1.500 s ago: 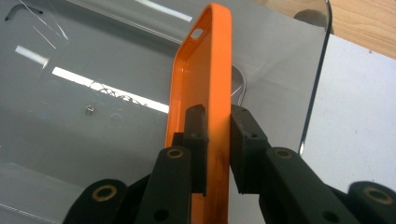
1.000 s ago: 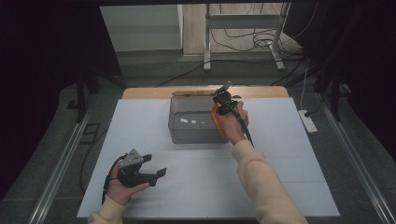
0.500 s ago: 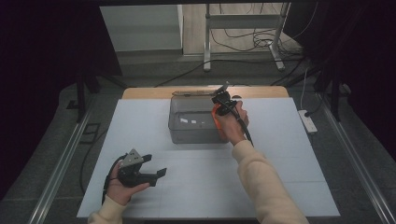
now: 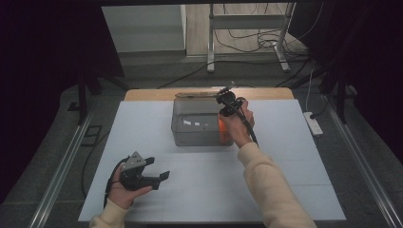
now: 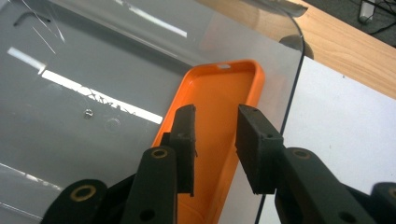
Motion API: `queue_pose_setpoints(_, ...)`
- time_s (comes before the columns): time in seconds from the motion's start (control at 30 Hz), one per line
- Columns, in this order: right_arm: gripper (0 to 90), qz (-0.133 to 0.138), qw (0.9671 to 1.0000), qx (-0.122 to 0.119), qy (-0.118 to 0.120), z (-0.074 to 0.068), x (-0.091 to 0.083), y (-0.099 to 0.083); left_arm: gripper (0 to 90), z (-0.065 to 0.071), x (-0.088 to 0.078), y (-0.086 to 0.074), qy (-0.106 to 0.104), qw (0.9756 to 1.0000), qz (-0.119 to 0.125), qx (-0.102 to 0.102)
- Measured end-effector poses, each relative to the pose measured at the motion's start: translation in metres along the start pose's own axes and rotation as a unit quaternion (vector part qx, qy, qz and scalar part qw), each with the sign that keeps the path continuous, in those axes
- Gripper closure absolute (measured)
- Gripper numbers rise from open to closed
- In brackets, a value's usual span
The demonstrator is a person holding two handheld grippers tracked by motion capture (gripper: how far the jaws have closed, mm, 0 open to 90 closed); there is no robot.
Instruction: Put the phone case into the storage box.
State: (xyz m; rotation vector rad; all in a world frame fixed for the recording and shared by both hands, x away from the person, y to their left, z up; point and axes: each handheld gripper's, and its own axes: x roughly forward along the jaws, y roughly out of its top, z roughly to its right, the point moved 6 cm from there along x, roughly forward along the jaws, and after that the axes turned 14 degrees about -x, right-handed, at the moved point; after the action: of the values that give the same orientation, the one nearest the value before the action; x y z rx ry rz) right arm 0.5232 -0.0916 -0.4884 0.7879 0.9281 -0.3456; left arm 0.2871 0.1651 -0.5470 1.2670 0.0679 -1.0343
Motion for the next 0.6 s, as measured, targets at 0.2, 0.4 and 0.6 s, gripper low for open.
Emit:
queue_pose_setpoints(0.2,66.1,0.005,1.0000,-0.001,0.001,0.0005,-0.0025,0.0007,16.2,0.0000,-0.0002,0.0001,0.000,1.0000,0.000,0.000)
queue_pose_setpoints(0.4,64.3,0.011,0.9999,-0.001,0.011,-0.0001,-0.0052,0.0013,16.2,0.0001,-0.0002,0.0001,0.000,1.0000,0.000,0.000)
queue_pose_setpoints(0.6,61.8,0.018,0.9997,-0.001,0.018,-0.0010,-0.0065,0.0020,16.2,-0.0001,-0.0004,0.0002,0.000,1.0000,0.001,0.000)
